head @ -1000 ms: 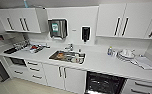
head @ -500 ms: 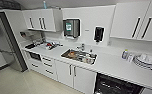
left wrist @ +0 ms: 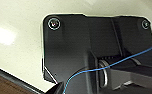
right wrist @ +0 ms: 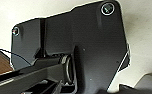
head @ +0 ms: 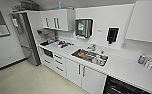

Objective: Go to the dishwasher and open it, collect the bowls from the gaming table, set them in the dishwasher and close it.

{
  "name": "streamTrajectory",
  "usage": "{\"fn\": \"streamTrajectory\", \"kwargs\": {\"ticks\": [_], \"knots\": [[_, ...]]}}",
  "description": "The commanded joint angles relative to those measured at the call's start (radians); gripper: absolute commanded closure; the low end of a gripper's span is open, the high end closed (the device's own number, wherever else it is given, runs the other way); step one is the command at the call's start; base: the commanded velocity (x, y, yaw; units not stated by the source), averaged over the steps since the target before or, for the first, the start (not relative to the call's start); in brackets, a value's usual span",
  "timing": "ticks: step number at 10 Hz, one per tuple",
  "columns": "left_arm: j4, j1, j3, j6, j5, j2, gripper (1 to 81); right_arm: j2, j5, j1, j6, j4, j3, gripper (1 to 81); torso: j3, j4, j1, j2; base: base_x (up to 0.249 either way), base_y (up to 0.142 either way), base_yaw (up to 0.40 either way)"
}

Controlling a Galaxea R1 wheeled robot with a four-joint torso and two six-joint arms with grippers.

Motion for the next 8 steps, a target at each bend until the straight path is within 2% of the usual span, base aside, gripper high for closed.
{"fn": "streamTrajectory", "kwargs": {"ticks": [1,8], "knots": [[0.001,-0.044,0.001,0.005,0.042,-0.01,1.0,0.003,-0.057,0.045,-0.001,0.013,-0.002,1.0,0.0,0.0,0.0,0.0,0.0,0.0,0.361],[0.001,-0.046,-0.058,0.009,0.031,0.001,1.0,-0.003,-0.058,0.046,-0.008,0.004,-0.017,1.0,0.0,0.0,0.0,0.0,0.0,0.0,0.367]]}}
